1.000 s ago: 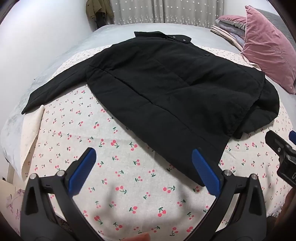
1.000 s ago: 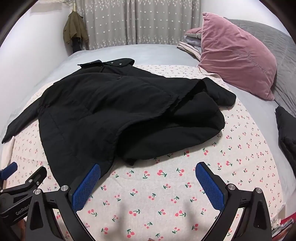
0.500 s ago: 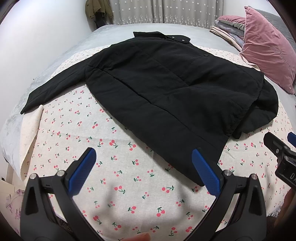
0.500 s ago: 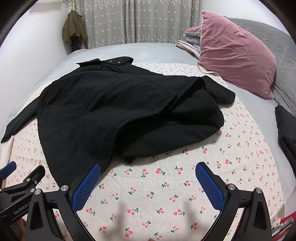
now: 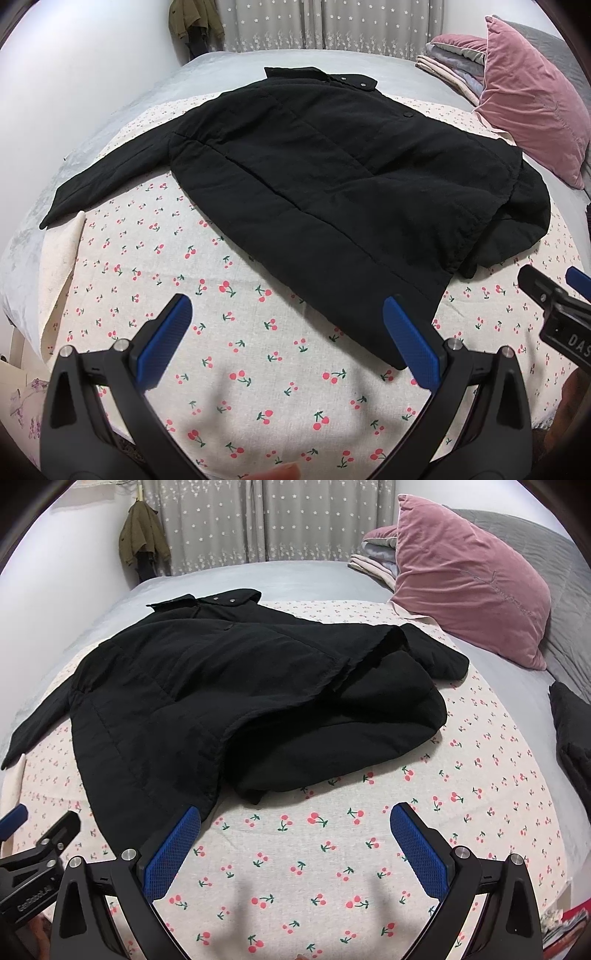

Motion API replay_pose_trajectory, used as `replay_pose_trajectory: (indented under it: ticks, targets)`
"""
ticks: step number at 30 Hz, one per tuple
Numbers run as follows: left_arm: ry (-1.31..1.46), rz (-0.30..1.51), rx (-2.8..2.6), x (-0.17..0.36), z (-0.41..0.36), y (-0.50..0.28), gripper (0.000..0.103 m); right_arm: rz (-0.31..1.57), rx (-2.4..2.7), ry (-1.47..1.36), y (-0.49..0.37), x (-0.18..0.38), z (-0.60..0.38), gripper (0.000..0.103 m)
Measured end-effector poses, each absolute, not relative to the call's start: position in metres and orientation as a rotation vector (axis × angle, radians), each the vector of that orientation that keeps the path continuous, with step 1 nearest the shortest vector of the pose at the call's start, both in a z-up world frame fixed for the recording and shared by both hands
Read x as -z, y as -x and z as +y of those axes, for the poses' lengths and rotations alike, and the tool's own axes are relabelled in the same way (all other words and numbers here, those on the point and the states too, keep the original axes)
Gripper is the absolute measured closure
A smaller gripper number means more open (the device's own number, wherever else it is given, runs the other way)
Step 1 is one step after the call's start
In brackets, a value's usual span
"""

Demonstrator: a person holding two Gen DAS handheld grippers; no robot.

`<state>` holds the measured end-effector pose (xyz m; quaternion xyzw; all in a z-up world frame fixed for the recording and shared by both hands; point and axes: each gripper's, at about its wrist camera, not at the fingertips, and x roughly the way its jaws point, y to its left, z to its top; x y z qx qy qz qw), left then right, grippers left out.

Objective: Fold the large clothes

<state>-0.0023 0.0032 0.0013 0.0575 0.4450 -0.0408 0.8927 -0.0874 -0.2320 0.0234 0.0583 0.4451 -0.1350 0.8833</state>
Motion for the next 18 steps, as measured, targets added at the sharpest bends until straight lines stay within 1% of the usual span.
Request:
replay_pose_trajectory:
  ticks: [18]
  targets:
    - [-0.125, 0.939, 0.077, 0.0033, 0.0054, -0.0022, 0.0, 0.92, 0.287, -0.117, 0.0901, -0.025, -0.2339, 0.0]
